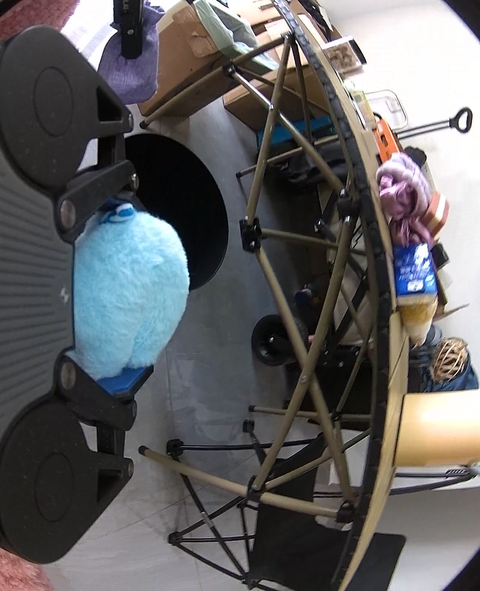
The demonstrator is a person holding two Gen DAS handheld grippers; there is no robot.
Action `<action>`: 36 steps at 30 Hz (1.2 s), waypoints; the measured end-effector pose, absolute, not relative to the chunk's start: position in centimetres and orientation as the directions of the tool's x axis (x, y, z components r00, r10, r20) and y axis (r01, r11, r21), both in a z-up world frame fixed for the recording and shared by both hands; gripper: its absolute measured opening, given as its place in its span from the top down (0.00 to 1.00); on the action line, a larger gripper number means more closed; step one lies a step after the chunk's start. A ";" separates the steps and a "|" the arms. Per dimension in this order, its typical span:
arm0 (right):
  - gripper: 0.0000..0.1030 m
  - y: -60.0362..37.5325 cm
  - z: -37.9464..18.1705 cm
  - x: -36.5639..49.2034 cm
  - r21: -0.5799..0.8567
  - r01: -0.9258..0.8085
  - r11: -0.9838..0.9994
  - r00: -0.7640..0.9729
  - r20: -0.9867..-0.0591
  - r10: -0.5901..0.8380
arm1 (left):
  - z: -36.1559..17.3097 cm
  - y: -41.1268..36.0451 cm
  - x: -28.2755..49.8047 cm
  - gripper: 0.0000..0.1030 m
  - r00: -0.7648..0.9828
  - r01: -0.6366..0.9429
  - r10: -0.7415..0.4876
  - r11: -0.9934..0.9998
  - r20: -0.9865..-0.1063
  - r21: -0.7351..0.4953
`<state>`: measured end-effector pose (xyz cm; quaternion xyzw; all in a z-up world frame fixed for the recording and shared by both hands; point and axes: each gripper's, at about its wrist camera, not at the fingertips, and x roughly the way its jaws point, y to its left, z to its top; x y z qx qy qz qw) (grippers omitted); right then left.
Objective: Collect trash
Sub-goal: 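Carry the cloth and plush down over the black bin with both grippers, then open the left gripper to drop the lavender cloth into the black bin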
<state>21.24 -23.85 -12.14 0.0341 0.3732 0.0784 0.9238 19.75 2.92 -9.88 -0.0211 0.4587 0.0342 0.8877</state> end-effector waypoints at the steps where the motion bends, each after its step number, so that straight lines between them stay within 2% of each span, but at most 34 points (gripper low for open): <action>1: 0.26 -24.1 -12.3 21.4 0.127 -0.111 0.986 0.707 -0.687 0.168 | -9.9 2.7 20.1 0.72 0.573 -0.074 0.038 0.997 -0.818 -0.006; 21: 0.26 -27.6 -14.3 24.3 0.141 0.003 0.990 0.701 -0.706 0.099 | -10.7 -3.2 27.2 0.72 0.546 0.033 -0.025 0.999 -0.838 -0.008; 36: 0.26 -28.5 -15.2 26.7 0.120 0.048 0.992 0.697 -0.715 0.053 | -13.3 -6.0 32.1 0.72 0.450 0.011 -0.045 0.999 -0.892 -0.045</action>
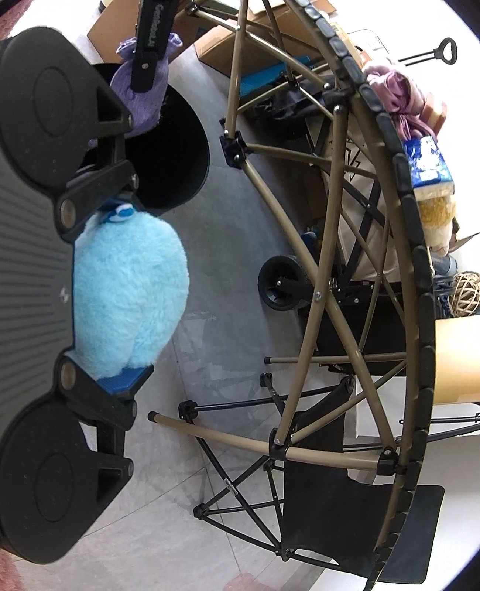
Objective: Collect trash
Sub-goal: 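Open the left gripper to drop the lavender cloth into the black bin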
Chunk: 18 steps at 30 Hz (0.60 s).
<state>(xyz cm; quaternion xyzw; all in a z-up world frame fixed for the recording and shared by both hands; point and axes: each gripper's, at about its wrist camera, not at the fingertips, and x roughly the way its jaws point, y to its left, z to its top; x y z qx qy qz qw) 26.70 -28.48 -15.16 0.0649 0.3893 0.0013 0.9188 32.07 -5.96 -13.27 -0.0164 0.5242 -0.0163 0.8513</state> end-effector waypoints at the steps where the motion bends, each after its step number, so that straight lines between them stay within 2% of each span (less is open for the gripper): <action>1: 0.26 -28.6 -15.3 26.8 0.118 0.052 0.992 0.696 -0.717 0.049 | -13.5 -6.1 32.3 0.72 0.442 0.006 -0.046 0.999 -0.896 -0.049; 18: 0.26 -28.8 -16.6 28.3 0.101 0.068 0.993 0.662 -0.749 0.031 | -16.4 -6.8 34.7 0.72 0.355 -0.082 -0.019 0.995 -0.935 -0.052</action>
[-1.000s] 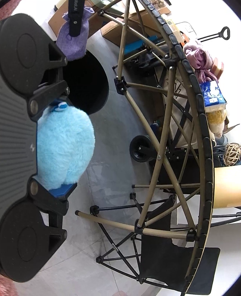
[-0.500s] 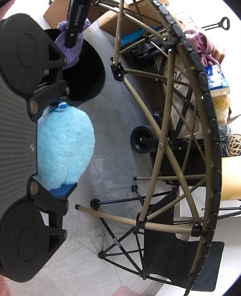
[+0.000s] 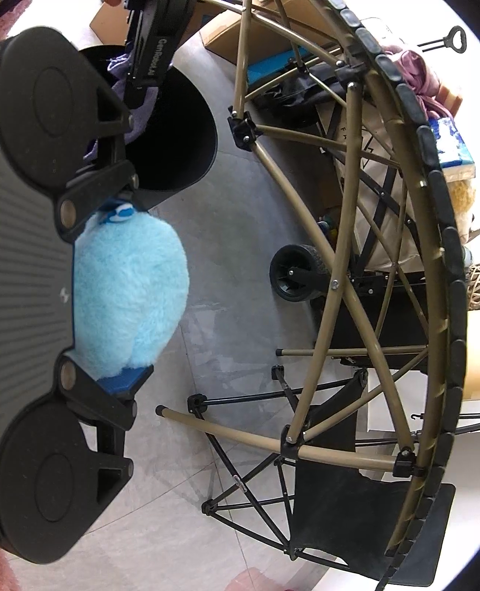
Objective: Collect trash
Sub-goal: 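Open the left gripper to drop the lavender cloth into the black bin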
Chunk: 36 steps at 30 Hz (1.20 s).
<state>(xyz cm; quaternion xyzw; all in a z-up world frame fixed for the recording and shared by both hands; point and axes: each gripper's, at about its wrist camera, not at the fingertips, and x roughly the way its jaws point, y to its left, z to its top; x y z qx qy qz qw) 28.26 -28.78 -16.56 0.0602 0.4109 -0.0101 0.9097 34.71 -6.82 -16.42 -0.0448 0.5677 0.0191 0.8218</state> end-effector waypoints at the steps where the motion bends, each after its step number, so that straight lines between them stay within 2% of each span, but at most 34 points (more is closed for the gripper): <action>1: 0.26 -28.8 -16.6 28.3 0.101 0.069 0.992 0.659 -0.752 0.030 | -16.5 -6.9 34.7 0.72 0.351 -0.083 -0.021 0.995 -0.936 -0.054; 3: 0.26 -28.8 -16.7 28.4 0.099 0.070 0.993 0.654 -0.756 0.029 | -16.6 -6.9 34.8 0.68 0.347 -0.081 -0.027 0.995 -0.937 -0.059; 4: 0.26 -28.8 -16.8 28.5 0.099 0.071 0.993 0.654 -0.756 0.029 | -16.5 -6.9 34.8 0.62 0.349 -0.080 -0.023 0.995 -0.937 -0.055; 5: 0.26 -28.8 -16.8 28.5 0.099 0.071 0.993 0.653 -0.757 0.028 | -16.4 -6.9 34.8 0.50 0.356 -0.080 -0.014 0.996 -0.934 -0.045; 6: 0.26 -28.8 -16.8 28.5 0.099 0.071 0.993 0.653 -0.757 0.029 | -16.2 -7.1 34.8 0.43 0.369 -0.080 -0.005 0.996 -0.930 -0.037; 8: 0.26 -28.8 -16.8 28.5 0.101 0.071 0.992 0.652 -0.757 0.030 | -15.9 -7.2 34.7 0.09 0.387 -0.079 0.004 0.996 -0.922 -0.029; 9: 0.26 -28.9 -16.8 28.5 0.101 0.070 0.992 0.652 -0.758 0.031 | -15.8 -7.2 34.7 0.02 0.392 -0.084 0.010 0.996 -0.920 -0.025; 10: 0.26 -28.9 -16.8 28.5 0.101 0.069 0.992 0.651 -0.759 0.032 | -15.7 -7.2 34.6 0.00 0.395 -0.089 0.016 0.996 -0.918 -0.021; 36: 0.26 -26.9 -15.9 27.9 0.085 0.030 0.996 0.663 -0.747 0.044 | -14.7 -5.1 33.2 0.00 0.408 -0.056 0.039 0.998 -0.912 0.018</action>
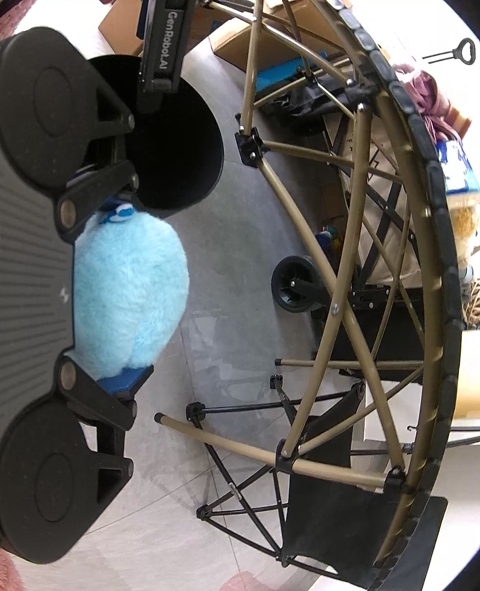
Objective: Collect trash
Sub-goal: 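Open the left gripper to drop the lavender cloth into the black bin, then move the right gripper over the bin and open it to drop the plush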
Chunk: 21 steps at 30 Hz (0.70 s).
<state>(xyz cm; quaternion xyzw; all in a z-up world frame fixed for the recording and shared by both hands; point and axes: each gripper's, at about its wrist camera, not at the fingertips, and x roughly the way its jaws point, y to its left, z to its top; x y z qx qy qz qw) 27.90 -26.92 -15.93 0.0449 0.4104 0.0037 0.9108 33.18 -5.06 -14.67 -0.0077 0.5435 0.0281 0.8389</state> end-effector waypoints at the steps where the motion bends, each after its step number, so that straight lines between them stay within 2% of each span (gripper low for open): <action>1: 0.26 -26.6 -15.9 27.9 0.082 0.023 0.996 0.664 -0.747 0.046 | -14.6 -4.7 33.0 0.00 0.411 -0.058 0.039 0.998 -0.911 0.017; 21: 0.26 -17.1 -14.6 28.8 0.057 -0.159 0.986 0.641 -0.753 0.147 | -12.7 4.9 30.0 0.00 0.469 -0.191 0.120 0.981 -0.875 0.032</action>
